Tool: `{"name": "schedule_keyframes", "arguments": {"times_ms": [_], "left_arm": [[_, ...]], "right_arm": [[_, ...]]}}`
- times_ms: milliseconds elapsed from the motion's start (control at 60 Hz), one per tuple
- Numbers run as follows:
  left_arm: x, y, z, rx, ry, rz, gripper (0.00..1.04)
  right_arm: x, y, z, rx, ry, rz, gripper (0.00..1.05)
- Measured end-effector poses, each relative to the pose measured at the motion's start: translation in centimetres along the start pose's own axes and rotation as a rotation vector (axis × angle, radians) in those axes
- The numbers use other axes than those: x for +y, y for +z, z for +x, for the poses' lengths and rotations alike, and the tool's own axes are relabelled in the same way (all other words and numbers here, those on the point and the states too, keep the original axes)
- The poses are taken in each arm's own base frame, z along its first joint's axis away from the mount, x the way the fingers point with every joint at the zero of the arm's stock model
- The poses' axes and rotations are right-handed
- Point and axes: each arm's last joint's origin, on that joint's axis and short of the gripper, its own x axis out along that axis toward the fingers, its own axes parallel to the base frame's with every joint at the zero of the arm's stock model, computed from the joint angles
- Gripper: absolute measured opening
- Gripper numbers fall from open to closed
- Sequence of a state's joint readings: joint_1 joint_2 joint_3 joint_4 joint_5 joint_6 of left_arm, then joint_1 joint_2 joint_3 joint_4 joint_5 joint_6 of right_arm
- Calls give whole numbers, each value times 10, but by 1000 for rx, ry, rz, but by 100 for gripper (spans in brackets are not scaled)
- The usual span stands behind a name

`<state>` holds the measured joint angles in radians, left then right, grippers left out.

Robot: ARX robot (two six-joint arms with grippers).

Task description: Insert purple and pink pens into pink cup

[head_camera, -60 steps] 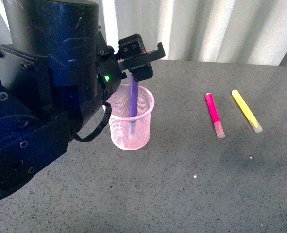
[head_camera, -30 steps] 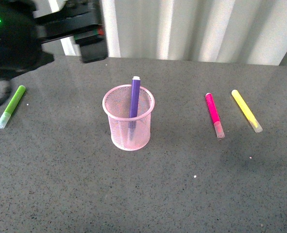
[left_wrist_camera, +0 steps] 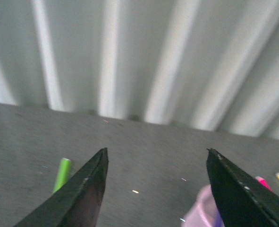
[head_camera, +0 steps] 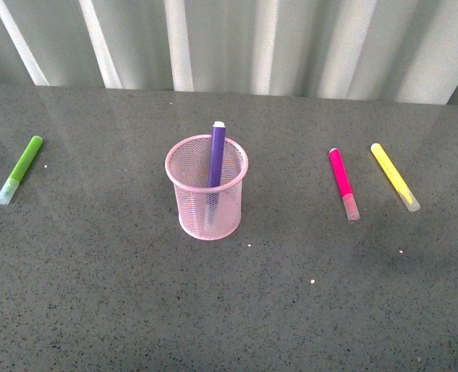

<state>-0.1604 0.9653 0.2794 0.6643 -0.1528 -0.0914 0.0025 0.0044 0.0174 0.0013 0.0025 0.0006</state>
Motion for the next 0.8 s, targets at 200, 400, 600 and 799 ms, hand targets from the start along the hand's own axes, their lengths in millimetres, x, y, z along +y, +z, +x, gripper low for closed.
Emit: {"name": "schedule_keyframes", "arguments": {"times_ms": [200,400,600,799], "left_arm": [[11,-13,-21,-13,2,66,19],[22,-22,-36,-16,-15,78,4],[29,-29,-49,-17,7,80,4],[29,-34,-58,-15,5,80,4]], "right_arm": [[0,0,0,0,1,0,98],[0,0,0,0,1,0,98],[0,0,0,0,0,0,98],[0,0,0,0,1,0,98]]}}
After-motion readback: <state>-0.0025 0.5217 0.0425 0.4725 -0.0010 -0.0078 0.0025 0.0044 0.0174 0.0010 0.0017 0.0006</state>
